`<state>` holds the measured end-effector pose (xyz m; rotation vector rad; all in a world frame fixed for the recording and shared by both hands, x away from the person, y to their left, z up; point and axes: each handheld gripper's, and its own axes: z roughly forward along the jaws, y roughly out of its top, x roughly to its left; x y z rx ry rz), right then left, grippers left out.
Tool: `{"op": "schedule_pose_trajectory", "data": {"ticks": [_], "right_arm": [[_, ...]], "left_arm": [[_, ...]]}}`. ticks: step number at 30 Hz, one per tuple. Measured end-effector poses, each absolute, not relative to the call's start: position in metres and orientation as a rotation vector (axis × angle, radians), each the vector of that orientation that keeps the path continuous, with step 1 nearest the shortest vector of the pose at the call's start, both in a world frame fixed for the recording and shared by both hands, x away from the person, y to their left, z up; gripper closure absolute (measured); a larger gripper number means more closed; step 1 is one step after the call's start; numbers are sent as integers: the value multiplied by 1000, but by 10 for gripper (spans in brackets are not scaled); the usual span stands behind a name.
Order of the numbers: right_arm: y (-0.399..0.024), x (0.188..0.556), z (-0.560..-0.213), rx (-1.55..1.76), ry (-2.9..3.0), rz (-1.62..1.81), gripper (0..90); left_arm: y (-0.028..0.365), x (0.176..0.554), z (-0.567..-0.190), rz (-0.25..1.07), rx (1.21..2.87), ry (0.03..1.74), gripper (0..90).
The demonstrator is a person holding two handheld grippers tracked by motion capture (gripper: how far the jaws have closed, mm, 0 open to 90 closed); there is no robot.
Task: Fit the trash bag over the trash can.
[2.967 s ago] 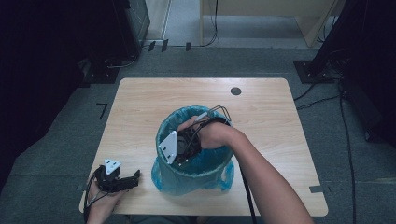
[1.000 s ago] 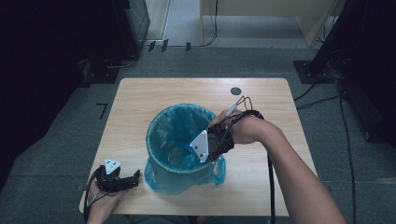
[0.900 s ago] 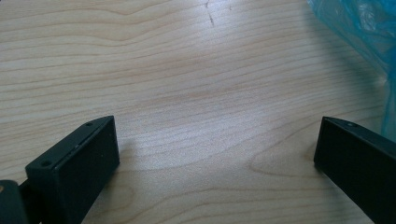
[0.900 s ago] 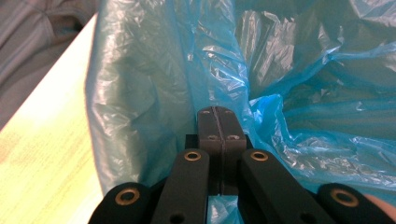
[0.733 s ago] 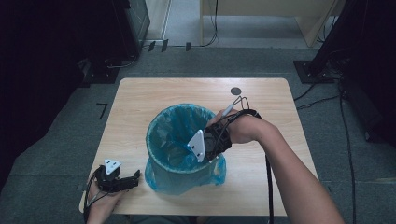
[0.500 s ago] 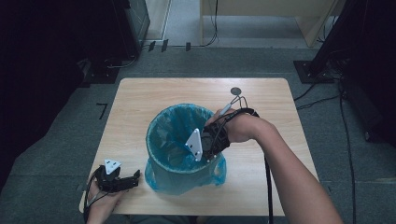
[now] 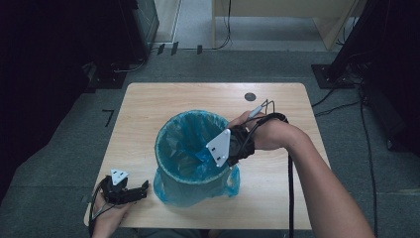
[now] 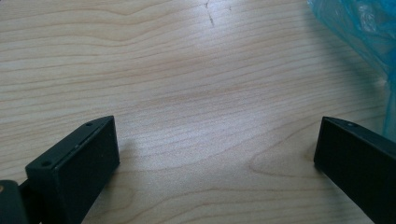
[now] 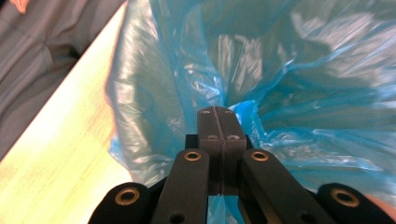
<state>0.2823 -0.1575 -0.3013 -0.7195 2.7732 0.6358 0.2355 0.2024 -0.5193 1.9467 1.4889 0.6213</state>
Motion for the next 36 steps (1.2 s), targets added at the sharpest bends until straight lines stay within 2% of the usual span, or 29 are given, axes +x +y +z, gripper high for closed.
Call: {"op": "schedule_pose_trajectory", "data": {"ticks": [8,15,24,34,35,36], "right_arm": [[-179,270,-284,-696,2723,722,900],[-199,259,-285,-674,2718,732,900],[-227,252,-304,-598,2746,760,900],[-248,251,-340,-489,2810,786,900],[-250,251,-344,-465,2817,804,784],[-252,251,-347,-450,2826,821,732]], "left_arm": [[202,235,-519,621,1947,1489,0],[202,235,-519,622,1947,1489,0],[202,236,-519,622,1947,1489,0],[202,236,-519,624,1945,1488,0],[202,236,-519,624,1946,1488,0],[202,236,-519,624,1948,1487,0]]}}
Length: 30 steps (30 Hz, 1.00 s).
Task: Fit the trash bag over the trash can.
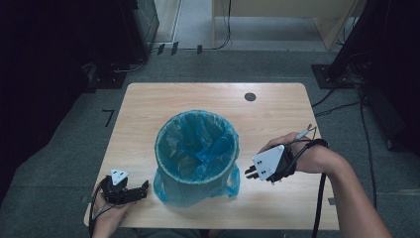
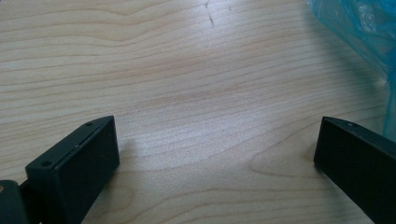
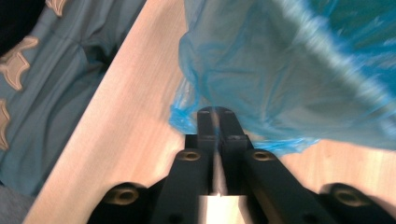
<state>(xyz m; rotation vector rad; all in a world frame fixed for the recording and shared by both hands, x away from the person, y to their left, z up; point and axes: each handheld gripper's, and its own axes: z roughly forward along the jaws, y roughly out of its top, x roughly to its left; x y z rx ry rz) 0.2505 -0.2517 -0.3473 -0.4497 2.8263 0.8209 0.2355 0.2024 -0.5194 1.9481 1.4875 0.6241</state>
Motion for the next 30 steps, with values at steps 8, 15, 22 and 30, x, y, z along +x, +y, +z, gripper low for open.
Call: {"op": "schedule_pose_trajectory", "data": {"ticks": [8,15,22,30], "right_arm": [[-265,250,-382,-40,2843,943,403],[-283,261,-402,477,2684,1132,182],[-304,271,-420,829,2501,1230,71],[-333,282,-445,1144,2307,1202,0]], "left_arm": [[202,236,-519,624,1946,1488,0],[202,236,-519,624,1945,1488,0],[202,236,-519,624,1945,1488,0],[202,236,-519,624,1946,1488,0]]}}
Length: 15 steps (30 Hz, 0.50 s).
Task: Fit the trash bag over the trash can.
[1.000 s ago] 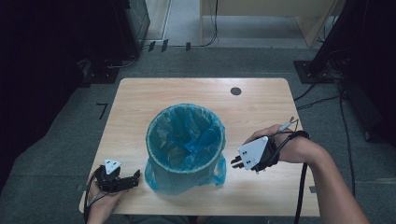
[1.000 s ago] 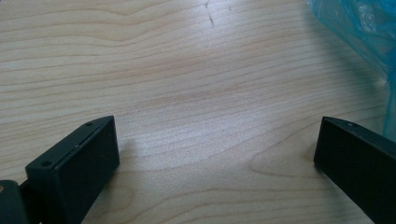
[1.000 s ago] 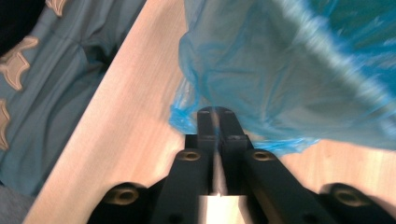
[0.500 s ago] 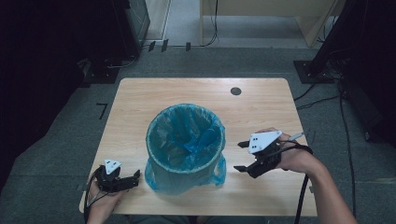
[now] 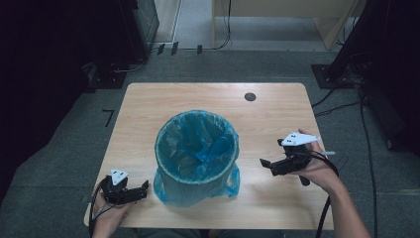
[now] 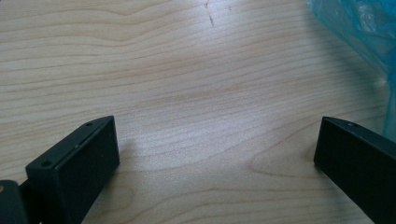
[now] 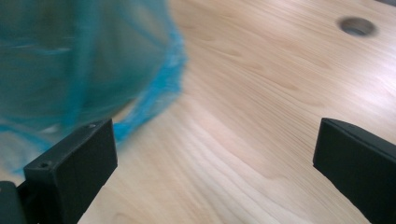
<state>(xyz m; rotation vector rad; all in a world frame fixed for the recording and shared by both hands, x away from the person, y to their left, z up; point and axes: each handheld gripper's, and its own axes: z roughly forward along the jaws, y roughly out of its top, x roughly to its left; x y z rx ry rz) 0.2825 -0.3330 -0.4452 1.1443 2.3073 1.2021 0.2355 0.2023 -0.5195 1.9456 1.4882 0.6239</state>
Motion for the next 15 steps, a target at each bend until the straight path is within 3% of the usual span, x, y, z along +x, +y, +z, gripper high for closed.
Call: {"op": "schedule_pose_trajectory", "data": {"ticks": [15], "right_arm": [[-382,288,-482,1510,2068,1068,0]], "left_arm": [[202,235,-519,624,1946,1488,0]]}}
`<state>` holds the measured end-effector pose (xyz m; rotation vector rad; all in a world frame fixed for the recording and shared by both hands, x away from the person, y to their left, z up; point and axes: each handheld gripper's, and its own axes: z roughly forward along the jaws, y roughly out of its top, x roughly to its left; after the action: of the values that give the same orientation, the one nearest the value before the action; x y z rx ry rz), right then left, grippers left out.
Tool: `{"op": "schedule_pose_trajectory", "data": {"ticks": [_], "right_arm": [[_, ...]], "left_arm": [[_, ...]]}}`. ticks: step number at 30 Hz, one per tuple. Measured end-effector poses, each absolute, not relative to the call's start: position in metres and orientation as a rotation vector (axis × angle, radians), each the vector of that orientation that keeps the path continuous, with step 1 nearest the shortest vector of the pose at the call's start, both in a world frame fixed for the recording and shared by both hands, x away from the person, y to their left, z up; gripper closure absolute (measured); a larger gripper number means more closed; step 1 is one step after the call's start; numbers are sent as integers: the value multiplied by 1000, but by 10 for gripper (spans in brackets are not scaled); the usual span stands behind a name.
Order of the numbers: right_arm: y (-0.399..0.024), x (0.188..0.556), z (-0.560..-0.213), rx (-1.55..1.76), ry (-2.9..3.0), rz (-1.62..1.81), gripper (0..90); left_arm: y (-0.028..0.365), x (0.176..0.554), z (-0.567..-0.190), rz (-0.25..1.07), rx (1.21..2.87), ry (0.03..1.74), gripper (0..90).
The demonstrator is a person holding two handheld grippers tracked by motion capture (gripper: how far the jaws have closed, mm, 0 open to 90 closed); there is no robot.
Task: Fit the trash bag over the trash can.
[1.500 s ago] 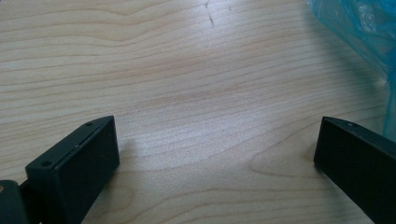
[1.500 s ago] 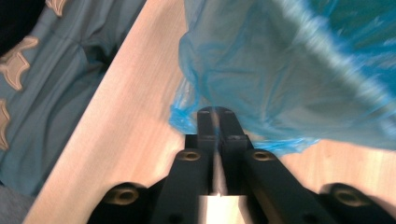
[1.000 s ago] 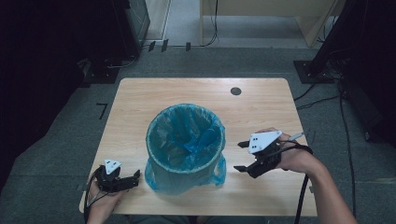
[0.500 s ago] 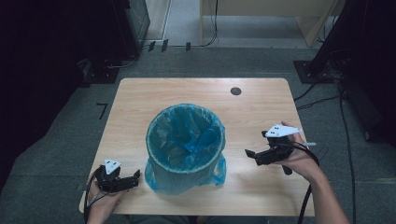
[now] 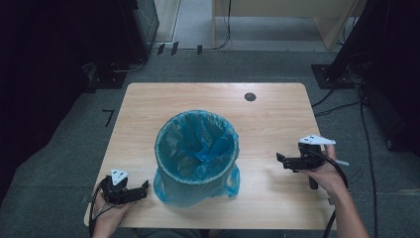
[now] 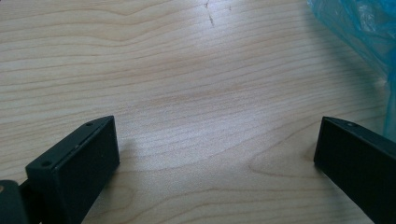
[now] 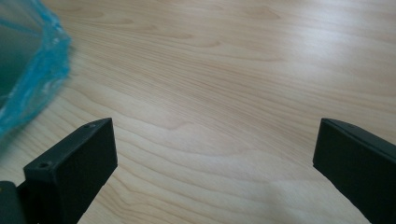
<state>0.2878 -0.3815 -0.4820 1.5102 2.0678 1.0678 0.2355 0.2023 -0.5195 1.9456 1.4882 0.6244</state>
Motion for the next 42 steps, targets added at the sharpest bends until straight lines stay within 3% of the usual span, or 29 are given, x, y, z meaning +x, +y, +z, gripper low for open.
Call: {"op": "schedule_pose_trajectory", "data": {"ticks": [20,42], "right_arm": [[-408,262,-514,1618,1987,909,0],[-419,218,-526,1644,1919,820,0]], "left_arm": [[202,235,-519,623,1946,1489,0],[202,235,-519,626,1942,1493,0]]}}
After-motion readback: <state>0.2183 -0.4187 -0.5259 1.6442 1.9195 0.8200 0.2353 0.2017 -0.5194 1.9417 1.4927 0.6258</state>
